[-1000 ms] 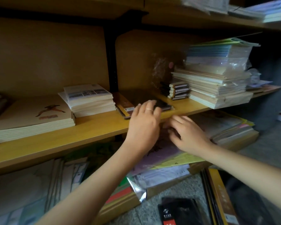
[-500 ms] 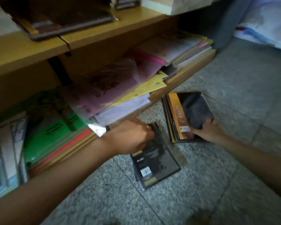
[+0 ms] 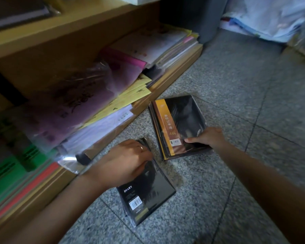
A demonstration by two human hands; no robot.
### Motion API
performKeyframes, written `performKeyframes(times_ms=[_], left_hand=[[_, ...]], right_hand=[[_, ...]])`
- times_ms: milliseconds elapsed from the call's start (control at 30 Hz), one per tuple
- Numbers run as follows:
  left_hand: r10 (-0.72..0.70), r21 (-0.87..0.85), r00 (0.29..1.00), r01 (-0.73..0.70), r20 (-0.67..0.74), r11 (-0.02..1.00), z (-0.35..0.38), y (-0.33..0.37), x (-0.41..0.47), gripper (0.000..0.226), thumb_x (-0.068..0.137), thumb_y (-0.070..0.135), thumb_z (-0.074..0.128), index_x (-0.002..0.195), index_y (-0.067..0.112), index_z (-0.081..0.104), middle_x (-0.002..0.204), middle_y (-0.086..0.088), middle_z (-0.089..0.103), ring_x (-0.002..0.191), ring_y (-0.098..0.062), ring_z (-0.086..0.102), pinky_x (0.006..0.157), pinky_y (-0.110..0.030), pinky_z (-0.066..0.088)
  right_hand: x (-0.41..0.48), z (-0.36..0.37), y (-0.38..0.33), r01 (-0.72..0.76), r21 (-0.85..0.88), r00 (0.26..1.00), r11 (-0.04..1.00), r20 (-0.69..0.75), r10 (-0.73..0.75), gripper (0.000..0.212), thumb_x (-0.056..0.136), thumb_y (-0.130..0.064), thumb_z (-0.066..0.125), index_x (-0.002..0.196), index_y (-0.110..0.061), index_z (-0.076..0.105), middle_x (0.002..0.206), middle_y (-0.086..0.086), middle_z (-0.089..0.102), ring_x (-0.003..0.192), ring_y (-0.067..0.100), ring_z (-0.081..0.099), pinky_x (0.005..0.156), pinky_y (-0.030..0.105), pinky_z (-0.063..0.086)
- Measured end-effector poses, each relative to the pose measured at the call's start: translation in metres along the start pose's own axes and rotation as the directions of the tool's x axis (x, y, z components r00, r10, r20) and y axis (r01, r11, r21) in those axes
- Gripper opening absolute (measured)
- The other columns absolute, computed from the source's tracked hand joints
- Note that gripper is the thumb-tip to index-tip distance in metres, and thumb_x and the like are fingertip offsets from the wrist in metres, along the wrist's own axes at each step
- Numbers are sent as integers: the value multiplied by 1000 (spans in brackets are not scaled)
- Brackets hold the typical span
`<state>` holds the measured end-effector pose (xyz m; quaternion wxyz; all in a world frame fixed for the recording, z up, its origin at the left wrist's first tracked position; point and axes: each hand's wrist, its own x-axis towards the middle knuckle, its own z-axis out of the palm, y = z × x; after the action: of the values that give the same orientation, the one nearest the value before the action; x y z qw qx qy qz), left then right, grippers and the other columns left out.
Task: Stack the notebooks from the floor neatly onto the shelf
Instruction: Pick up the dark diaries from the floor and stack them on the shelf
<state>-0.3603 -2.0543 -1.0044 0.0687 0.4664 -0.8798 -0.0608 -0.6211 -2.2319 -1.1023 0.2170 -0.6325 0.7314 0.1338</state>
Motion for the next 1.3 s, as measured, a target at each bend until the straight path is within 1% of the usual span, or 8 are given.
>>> performKeyframes(times_ms=[100, 333, 667, 800, 933, 1033, 1133, 1300], left_hand=[[13, -11, 1000, -13, -11, 1000, 3, 1, 1, 25, 84, 24, 43, 95, 23, 66, 87, 7, 68, 84, -16, 64, 80, -24, 49], [10, 12, 997, -9, -76, 1000, 4, -4, -1, 27, 81, 24, 44, 91, 22, 69, 87, 7, 69, 82, -15, 66, 84, -21, 36], [-53, 10, 991, 54, -125, 998, 7, -8, -7, 25, 82, 24, 44, 90, 22, 68, 84, 8, 68, 81, -15, 65, 85, -22, 38], [-124, -49, 984, 118, -131, 992, 5, -9, -12, 24, 82, 27, 43, 91, 27, 66, 84, 11, 68, 80, -11, 65, 79, -20, 42], [-261, -198, 954, 230, -150, 953, 7, -8, -16, 23, 86, 29, 45, 99, 31, 63, 94, 17, 67, 83, -5, 65, 71, -19, 49], [-426, -525, 902, 328, -74, 785, 18, -2, -16, 32, 89, 23, 54, 116, 39, 50, 110, 16, 62, 94, 1, 62, 80, -22, 52], [-527, -842, 840, 371, 125, 391, 22, 16, -8, 44, 89, 15, 60, 121, 37, 40, 125, 8, 52, 93, 2, 64, 81, -24, 55], [-502, -926, 780, 348, 373, -146, 14, 42, 4, 69, 74, 41, 66, 133, 19, 38, 127, 5, 57, 102, -8, 64, 82, -33, 57]], right_hand=[[-8, -4, 5, -17, 144, 1000, 989, -2, 18, 111, 49, -78, 70, 130, -5, 51, 132, 19, 49, 127, 32, 41, 104, 36, 36], [2, 3, 12, -43, 210, 998, 977, -30, 51, 146, 22, -91, 58, 137, -4, 41, 130, 22, 49, 123, 35, 44, 100, 40, 38], [-19, -30, 17, 144, 404, 986, 903, -133, -97, 49, 66, -42, 82, 99, -7, 69, 88, 10, 66, 90, 26, 65, 72, 26, 44], [-20, -44, 25, 264, 652, 956, 710, -80, -281, 31, 82, -27, 72, 106, -10, 63, 89, 3, 69, 80, 15, 68, 66, 18, 51], [-25, -38, 29, 263, 810, 943, 524, -102, -316, 24, 93, -22, 57, 114, -9, 55, 103, 16, 67, 88, 28, 68, 79, 40, 54], [-47, -38, 24, 175, 927, 944, 333, -62, -324, 11, 96, -14, 51, 105, -17, 57, 91, 7, 68, 77, 21, 69, 66, 33, 55], [-76, -39, 29, 75, 985, 922, 158, -8, -388, 17, 97, -9, 45, 104, -15, 58, 83, 3, 72, 72, 16, 70, 58, 28, 55], [-124, -41, 51, 85, 995, 869, 56, -46, -493, 34, 88, -13, 48, 119, -23, 56, 107, 2, 71, 94, 16, 68, 70, 28, 56]])
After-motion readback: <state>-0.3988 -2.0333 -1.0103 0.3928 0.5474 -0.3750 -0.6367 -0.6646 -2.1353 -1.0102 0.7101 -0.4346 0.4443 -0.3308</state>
